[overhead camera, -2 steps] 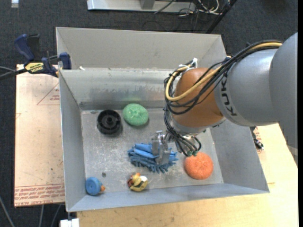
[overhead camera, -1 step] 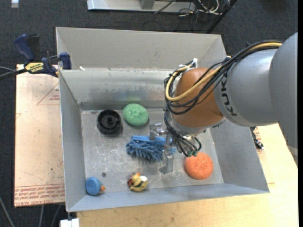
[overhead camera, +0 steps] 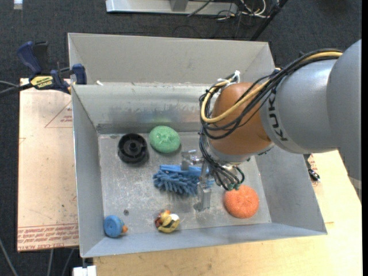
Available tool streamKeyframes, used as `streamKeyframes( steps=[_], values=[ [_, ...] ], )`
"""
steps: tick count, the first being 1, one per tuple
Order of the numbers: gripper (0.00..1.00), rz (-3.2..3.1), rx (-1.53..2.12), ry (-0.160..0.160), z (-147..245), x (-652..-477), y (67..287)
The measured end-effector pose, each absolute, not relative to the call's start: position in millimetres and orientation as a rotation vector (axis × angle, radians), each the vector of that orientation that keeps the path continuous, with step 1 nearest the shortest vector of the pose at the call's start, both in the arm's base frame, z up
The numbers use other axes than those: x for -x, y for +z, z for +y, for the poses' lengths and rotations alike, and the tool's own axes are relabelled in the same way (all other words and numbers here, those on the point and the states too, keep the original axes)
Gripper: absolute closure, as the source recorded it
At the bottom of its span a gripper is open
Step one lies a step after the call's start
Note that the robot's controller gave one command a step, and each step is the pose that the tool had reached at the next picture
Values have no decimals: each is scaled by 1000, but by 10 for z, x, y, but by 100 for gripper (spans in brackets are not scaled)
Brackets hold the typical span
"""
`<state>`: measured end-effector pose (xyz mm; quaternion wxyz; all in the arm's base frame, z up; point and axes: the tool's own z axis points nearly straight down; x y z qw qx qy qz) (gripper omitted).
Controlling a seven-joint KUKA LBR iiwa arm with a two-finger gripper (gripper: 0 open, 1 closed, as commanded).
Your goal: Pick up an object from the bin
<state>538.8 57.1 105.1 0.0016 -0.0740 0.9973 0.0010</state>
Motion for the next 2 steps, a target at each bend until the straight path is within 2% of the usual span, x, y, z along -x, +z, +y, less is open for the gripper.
streamKeyframes(
  steps=[1,2],
  values=[
    [100,3123,-266,5,684,-5495,710],
    [100,3123,-266,5,684,-5495,710]
  ],
)
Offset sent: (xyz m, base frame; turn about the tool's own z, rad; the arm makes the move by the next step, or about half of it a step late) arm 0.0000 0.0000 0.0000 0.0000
